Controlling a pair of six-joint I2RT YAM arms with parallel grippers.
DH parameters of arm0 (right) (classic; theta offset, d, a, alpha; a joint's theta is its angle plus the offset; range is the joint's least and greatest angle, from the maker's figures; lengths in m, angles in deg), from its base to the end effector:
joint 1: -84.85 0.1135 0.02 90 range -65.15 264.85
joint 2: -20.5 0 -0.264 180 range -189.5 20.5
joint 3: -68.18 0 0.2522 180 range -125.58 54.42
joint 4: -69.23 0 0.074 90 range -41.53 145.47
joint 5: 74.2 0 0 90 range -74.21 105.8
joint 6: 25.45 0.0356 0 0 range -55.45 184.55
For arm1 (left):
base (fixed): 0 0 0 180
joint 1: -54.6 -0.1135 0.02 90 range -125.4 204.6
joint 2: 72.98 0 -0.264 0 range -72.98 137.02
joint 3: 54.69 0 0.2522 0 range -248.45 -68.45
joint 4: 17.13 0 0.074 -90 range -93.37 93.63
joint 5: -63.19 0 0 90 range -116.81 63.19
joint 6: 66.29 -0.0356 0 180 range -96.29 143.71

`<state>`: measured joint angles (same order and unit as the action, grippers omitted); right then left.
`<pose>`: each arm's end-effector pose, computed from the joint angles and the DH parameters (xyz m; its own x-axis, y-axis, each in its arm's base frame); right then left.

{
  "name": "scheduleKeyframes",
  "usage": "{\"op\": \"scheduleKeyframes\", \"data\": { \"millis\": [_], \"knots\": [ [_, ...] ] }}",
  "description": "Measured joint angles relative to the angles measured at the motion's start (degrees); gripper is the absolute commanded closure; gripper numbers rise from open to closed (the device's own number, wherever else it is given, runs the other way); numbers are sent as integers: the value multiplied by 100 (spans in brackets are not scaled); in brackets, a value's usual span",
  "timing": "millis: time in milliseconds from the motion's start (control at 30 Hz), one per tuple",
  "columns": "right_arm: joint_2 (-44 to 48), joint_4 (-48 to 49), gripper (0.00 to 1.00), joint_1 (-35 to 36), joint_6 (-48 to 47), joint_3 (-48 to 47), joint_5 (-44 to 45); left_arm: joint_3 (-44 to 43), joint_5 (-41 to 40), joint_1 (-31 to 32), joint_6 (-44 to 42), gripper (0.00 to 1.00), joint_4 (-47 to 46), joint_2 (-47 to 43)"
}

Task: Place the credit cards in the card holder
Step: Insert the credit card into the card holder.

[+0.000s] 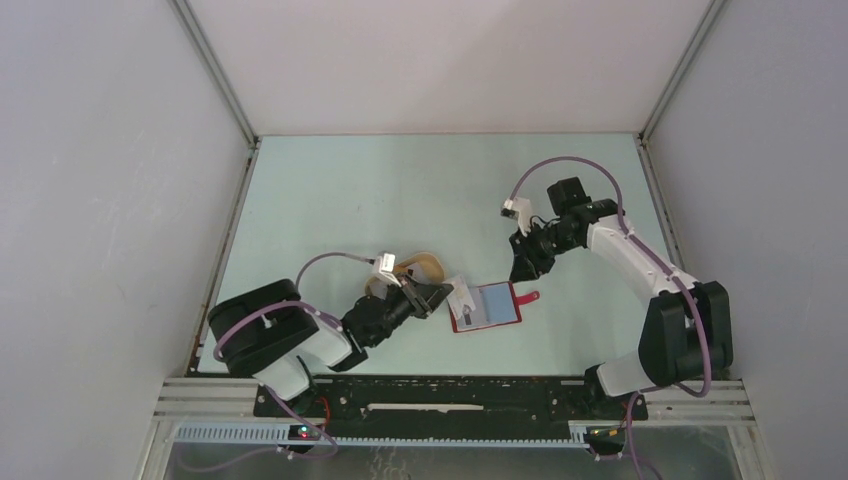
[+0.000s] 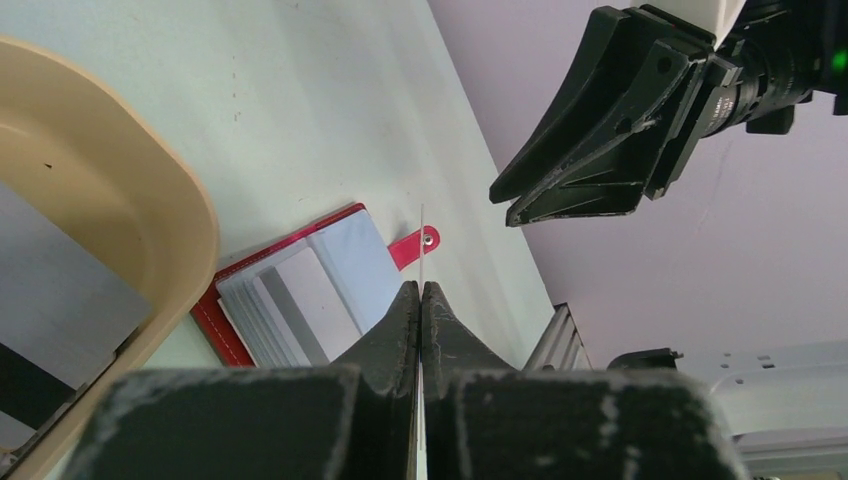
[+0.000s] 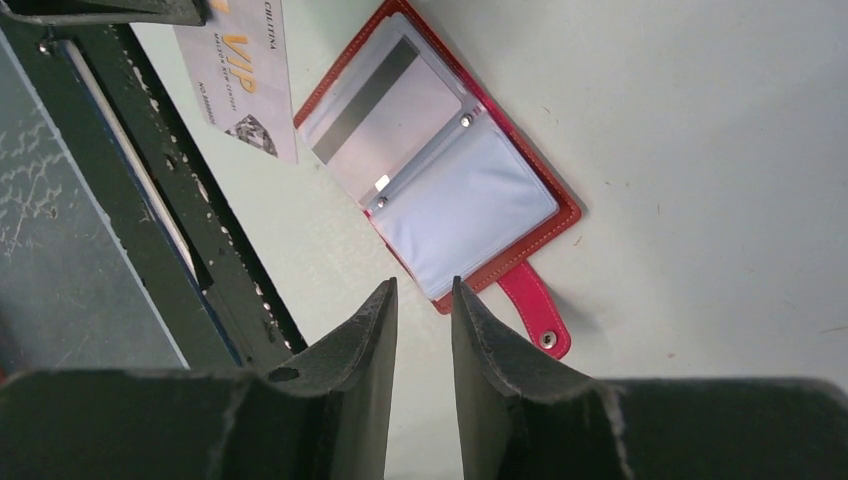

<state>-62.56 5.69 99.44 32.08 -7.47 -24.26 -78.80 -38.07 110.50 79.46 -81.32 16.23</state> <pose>0.2567 0.0905 0.2473 -0.5591 -0.5701 -0.6020 -0.8253 0.4524 0.3380 0.1355 -0.1878 0.1470 -0.5858 -0.5807 -0.5653 0.3881 0.4113 -0.8247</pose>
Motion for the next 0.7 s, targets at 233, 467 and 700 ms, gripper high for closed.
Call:
{"op": "scheduleKeyframes", "data": {
  "millis": [233,467,700],
  "knots": [
    [-153,0,65,0,0,0,146,-162,-348,155,131,100,-17,382],
    [-326,-7,65,0,4,-2,195,-286,-664,273,131,100,20,487],
    [-514,-7,65,0,46,0,323,-575,-890,358,127,100,337,549]
  ]
}}
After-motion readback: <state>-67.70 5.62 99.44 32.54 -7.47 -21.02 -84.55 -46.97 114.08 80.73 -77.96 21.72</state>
